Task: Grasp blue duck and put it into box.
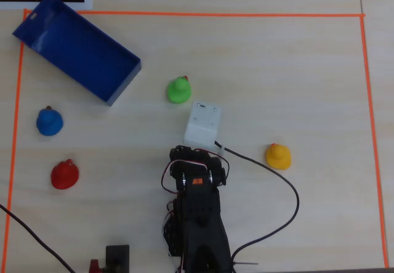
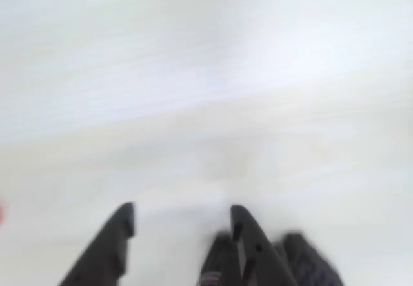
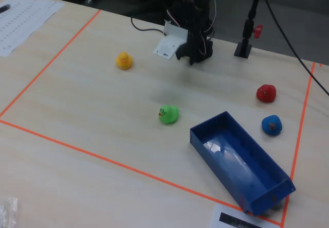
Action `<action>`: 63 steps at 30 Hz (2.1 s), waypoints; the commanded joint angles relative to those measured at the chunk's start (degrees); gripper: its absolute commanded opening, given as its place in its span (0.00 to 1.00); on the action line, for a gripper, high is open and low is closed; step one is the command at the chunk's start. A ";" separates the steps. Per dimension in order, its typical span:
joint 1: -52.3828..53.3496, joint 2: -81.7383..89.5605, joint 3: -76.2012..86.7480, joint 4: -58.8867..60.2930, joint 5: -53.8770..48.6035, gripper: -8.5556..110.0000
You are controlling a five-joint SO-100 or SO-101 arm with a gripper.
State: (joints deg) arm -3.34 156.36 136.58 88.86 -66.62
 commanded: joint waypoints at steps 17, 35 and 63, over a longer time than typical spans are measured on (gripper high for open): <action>-41.04 -72.33 -74.62 -2.81 29.18 0.34; -48.43 -107.05 -112.06 0.97 29.00 0.34; -46.67 -112.06 -102.48 -10.11 25.40 0.35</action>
State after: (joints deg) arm -50.98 43.33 33.75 80.42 -40.43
